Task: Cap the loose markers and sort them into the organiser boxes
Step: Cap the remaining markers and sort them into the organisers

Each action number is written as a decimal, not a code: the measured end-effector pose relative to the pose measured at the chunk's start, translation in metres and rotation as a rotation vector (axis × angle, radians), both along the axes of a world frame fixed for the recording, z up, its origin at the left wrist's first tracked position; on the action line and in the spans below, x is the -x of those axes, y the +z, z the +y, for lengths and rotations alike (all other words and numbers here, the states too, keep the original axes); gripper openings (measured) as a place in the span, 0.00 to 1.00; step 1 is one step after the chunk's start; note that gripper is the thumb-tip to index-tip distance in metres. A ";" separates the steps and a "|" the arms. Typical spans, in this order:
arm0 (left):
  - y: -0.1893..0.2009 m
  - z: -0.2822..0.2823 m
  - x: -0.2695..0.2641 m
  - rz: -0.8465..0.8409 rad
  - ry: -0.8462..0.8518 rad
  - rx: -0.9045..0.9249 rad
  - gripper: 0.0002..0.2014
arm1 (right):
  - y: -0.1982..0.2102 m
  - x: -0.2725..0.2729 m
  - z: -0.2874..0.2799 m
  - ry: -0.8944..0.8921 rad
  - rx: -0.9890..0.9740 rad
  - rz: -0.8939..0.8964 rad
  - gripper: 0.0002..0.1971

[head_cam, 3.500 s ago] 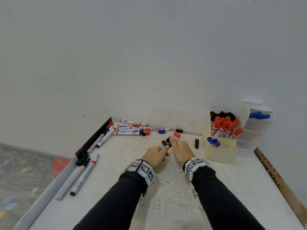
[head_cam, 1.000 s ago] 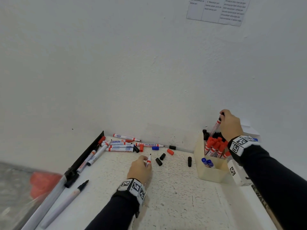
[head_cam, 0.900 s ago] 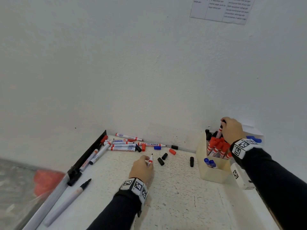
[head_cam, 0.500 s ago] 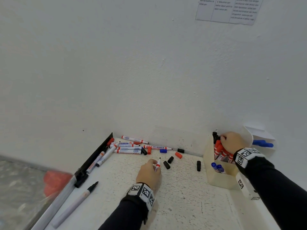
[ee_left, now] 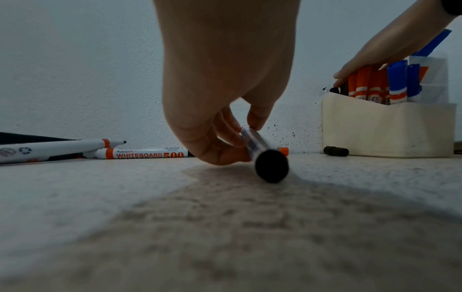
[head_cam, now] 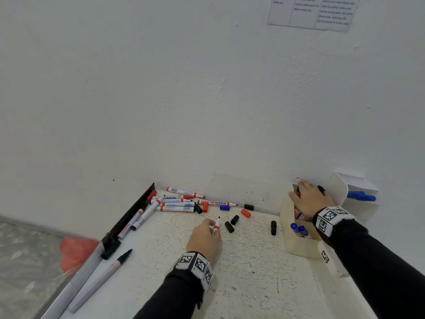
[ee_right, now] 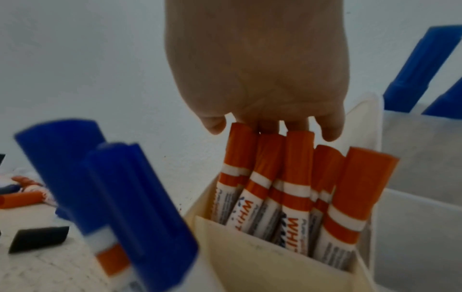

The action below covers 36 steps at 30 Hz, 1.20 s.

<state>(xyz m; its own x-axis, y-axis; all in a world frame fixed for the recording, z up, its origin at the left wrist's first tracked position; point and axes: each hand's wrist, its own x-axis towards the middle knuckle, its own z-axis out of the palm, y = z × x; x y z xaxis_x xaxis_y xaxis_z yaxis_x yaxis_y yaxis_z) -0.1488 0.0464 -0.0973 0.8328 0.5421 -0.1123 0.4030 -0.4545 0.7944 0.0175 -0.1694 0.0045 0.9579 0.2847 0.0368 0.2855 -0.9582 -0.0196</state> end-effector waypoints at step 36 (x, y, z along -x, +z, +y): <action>0.004 0.000 0.002 0.089 0.014 -0.183 0.17 | -0.083 0.086 0.107 0.352 -0.638 0.118 0.08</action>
